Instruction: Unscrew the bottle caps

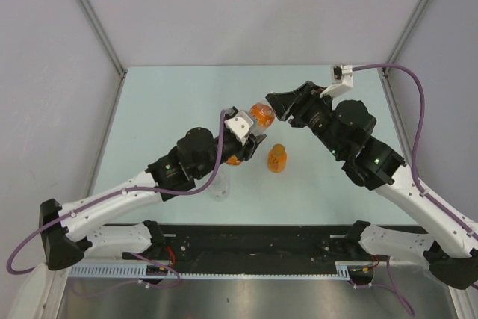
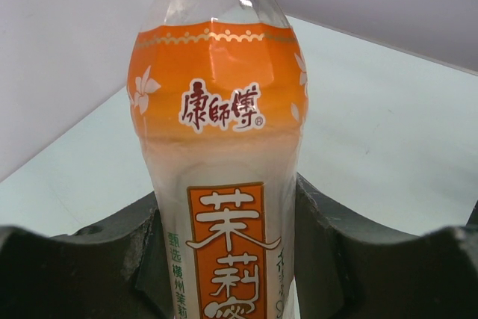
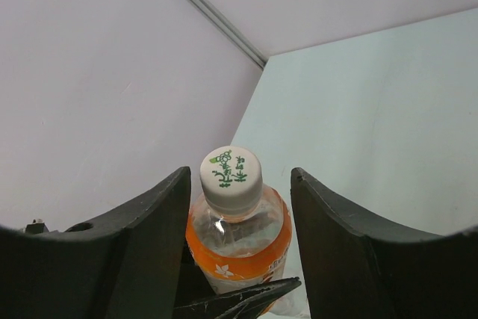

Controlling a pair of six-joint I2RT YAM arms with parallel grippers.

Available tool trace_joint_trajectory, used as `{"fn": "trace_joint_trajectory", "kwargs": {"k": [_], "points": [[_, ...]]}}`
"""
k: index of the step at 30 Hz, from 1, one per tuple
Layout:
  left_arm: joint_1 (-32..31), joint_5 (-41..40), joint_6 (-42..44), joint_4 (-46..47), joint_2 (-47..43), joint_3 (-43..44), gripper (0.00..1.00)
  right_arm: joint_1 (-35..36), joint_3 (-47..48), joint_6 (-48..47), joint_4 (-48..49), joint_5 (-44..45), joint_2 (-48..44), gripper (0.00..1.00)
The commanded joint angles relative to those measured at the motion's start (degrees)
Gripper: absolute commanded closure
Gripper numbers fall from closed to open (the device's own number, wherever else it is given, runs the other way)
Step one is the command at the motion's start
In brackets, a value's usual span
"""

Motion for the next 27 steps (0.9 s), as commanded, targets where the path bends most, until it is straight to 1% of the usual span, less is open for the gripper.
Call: {"fn": "trace_joint_trajectory", "kwargs": {"k": [1,4,9,10,12,15,16,17,19,22,23,25,26,27], "points": [[-0.46,-0.68,1.13,4.22,-0.71,-0.59,1.00,0.31,2.21,-0.24,3.95,0.62,0.10,0.43],[-0.46,-0.51,1.13,4.31,-0.89,-0.86,1.00,0.31,2.21,-0.33,3.86,0.53,0.19,0.51],[-0.54,-0.07,0.69,4.49,-0.89,-1.03,1.00,0.31,2.21,-0.51,3.86,0.71,0.36,0.60],[-0.46,0.11,0.78,4.49,-1.06,-1.12,1.00,0.31,2.21,-0.51,3.95,0.80,0.37,0.64],[-0.54,0.28,0.60,4.49,-1.15,-1.12,1.00,0.31,2.30,-0.59,3.95,0.71,0.45,0.67],[-0.54,0.72,0.51,4.31,-1.50,-1.12,1.00,0.31,2.21,-0.94,3.95,0.10,0.72,0.83],[-0.46,0.81,0.51,4.14,-1.59,-1.12,1.00,0.31,2.21,-1.38,3.86,-0.25,0.63,0.97],[-0.46,1.68,0.34,3.96,-2.03,-1.12,1.00,0.39,2.21,-1.56,3.51,-0.26,0.72,1.00],[-0.46,3.18,0.16,3.09,-2.38,-0.77,1.00,0.31,2.21,-3.13,3.25,-1.48,0.72,1.00],[-0.46,8.71,-1.41,1.77,-3.44,0.02,1.00,0.31,2.04,-6.03,3.25,-4.37,0.37,1.00],[-0.46,12.29,-1.86,1.50,-3.96,0.20,1.00,0.31,1.95,-6.83,3.25,-5.08,0.28,1.00],[-0.37,15.65,-2.99,0.54,-4.40,0.98,1.00,-0.04,1.69,-8.84,3.51,-7.81,-0.25,1.00],[-0.37,19.84,-3.35,0.45,-5.01,1.16,1.00,-0.22,1.60,-9.20,3.51,-8.77,-0.42,1.00],[-0.37,21.71,-3.79,0.36,-5.37,1.25,1.00,-0.57,1.07,-9.82,3.77,-11.31,-1.03,1.00]]}}
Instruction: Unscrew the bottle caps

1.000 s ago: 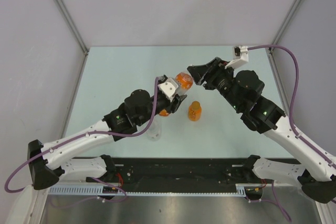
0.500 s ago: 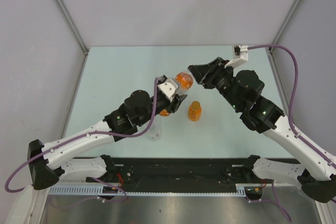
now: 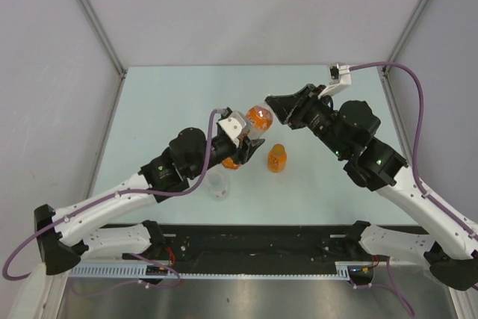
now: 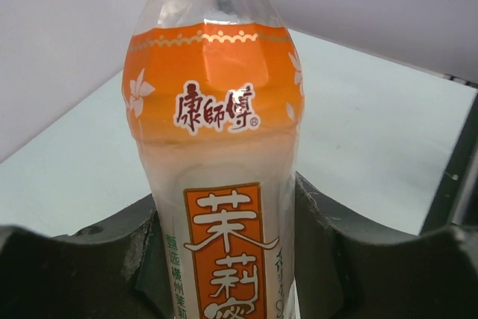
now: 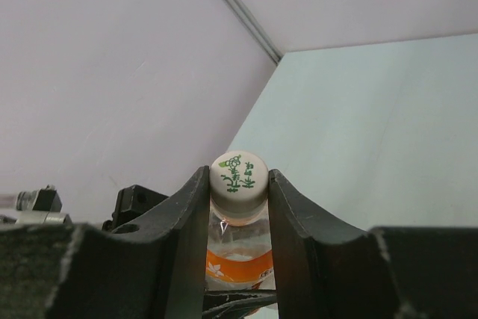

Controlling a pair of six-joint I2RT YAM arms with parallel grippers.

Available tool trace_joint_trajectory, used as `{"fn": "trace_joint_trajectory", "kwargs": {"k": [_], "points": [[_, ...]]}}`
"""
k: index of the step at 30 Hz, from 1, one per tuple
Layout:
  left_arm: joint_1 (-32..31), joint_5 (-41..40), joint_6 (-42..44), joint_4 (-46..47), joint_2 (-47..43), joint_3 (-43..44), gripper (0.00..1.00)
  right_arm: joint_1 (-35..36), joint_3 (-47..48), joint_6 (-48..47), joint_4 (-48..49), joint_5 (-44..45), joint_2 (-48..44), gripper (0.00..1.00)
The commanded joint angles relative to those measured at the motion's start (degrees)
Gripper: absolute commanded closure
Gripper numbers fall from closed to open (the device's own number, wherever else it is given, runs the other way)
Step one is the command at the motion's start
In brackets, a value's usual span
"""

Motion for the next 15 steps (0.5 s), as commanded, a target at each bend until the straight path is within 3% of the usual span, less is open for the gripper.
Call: {"fn": "trace_joint_trajectory", "kwargs": {"k": [1,5,9,15], "points": [[-0.83,19.05,-3.18,1.51,-3.53,2.32,1.00,-0.88,0.72,-5.67,3.14,-8.44,-1.24,1.00],[2.24,30.56,-8.36,2.48,-4.68,2.85,1.00,-3.42,-1.04,-7.86,5.87,-16.17,-3.17,1.00],[7.69,47.07,-16.62,8.01,-5.03,2.68,1.00,-5.71,-2.36,-9.80,8.42,-25.47,-4.84,1.00],[11.39,60.36,-25.24,13.55,-2.67,5.13,1.00,-7.29,-2.36,-11.99,10.69,-37.61,-4.75,1.00]]}}
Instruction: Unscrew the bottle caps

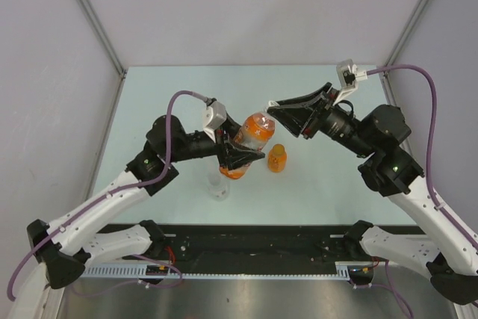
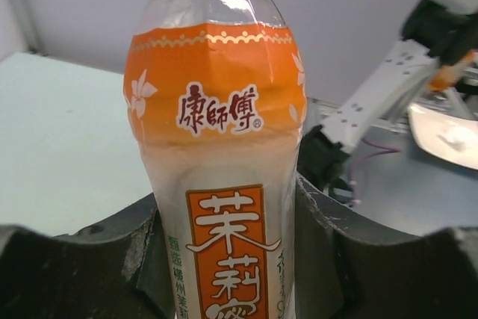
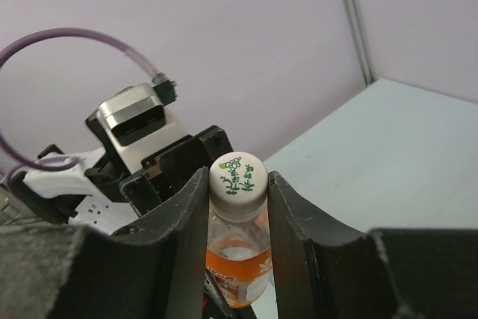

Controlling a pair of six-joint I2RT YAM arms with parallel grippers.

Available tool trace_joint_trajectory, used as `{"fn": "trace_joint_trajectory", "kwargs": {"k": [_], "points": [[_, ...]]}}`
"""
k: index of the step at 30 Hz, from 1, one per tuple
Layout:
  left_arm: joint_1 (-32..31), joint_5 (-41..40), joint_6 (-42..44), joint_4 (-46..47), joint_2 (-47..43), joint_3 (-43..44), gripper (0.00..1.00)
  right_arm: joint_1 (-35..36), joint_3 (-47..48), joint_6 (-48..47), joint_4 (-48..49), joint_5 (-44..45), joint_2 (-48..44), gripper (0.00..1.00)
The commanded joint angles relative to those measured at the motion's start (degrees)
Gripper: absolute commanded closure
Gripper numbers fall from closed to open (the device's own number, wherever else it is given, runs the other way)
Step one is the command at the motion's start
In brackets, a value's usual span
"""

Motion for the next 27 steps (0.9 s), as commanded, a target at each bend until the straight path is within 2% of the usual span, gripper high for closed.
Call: {"fn": "trace_joint_trajectory", "kwargs": {"k": [1,5,11,20,27], "points": [[0.55,23.87,-9.07,9.23,1.88,5.20,1.00,-1.15,-0.68,-5.53,3.54,-12.42,0.60,1.00],[0.90,31.10,-14.43,14.31,4.87,6.52,1.00,-1.85,-0.68,-6.85,4.50,-21.90,0.42,1.00],[1.08,38.04,-22.79,22.39,8.65,7.67,1.00,-2.21,-0.94,-10.80,4.24,-30.09,-0.37,1.00],[1.26,42.79,-28.77,28.65,11.12,8.98,1.00,-5.90,-1.03,-11.60,4.41,-42.92,0.07,1.00],[1.34,44.29,-33.08,33.66,12.79,8.55,1.00,-7.04,-1.03,-11.69,5.56,-47.77,0.60,1.00]]}}
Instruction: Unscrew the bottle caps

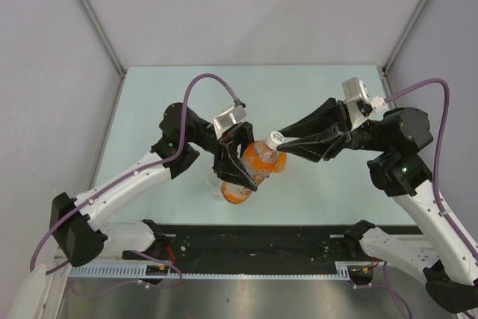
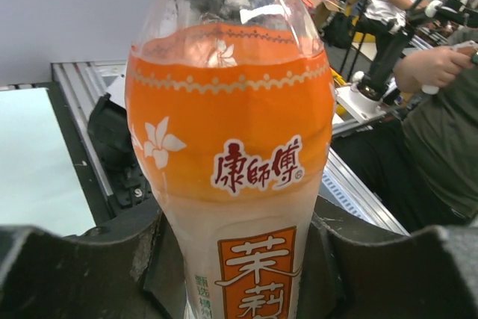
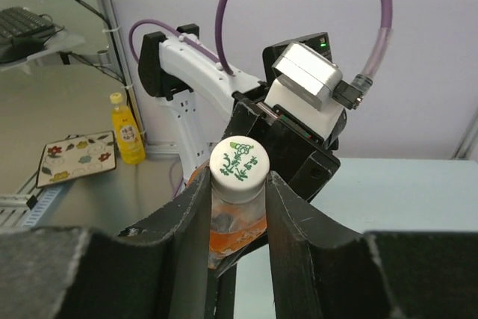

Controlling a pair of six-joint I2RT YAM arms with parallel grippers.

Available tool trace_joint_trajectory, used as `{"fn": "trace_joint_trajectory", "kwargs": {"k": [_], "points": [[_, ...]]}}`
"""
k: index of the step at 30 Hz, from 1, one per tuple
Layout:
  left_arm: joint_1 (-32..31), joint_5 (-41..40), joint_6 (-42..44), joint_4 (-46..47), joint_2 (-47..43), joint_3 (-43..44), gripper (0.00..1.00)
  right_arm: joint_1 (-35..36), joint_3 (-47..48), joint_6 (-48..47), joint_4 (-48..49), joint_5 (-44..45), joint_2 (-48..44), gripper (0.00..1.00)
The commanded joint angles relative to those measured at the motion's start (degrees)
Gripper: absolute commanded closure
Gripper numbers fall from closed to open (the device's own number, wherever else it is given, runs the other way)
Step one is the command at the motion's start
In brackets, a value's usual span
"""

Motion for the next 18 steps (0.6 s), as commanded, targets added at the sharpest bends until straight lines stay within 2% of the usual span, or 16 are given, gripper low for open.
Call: {"fn": "trace_joint_trajectory", "kwargs": {"k": [1,9,14,15,16,18], "points": [[-0.80,0.60,-3.94,9.18,-0.10,3.69,1.00,0.06,-1.03,-1.85,-3.88,-8.34,1.91,1.00],[-0.80,0.95,-2.63,8.57,-0.10,3.16,1.00,0.06,-1.03,-1.67,-3.36,-10.98,2.53,1.00],[-0.71,0.60,1.23,2.96,-0.80,3.60,1.00,-0.11,-1.03,-1.50,-3.53,-10.90,2.53,1.00],[-0.54,-0.18,4.11,1.12,-0.89,4.21,1.00,-0.37,-1.03,-1.41,-4.31,-10.02,2.44,1.00],[-0.45,-0.71,5.88,-3.25,-1.33,4.48,1.00,-0.64,-1.03,-1.32,-4.67,-8.53,2.18,0.96],[-0.01,-3.16,11.57,-8.28,-1.68,5.71,1.00,-1.34,-1.11,-1.06,-5.81,-6.77,1.74,0.72]]}}
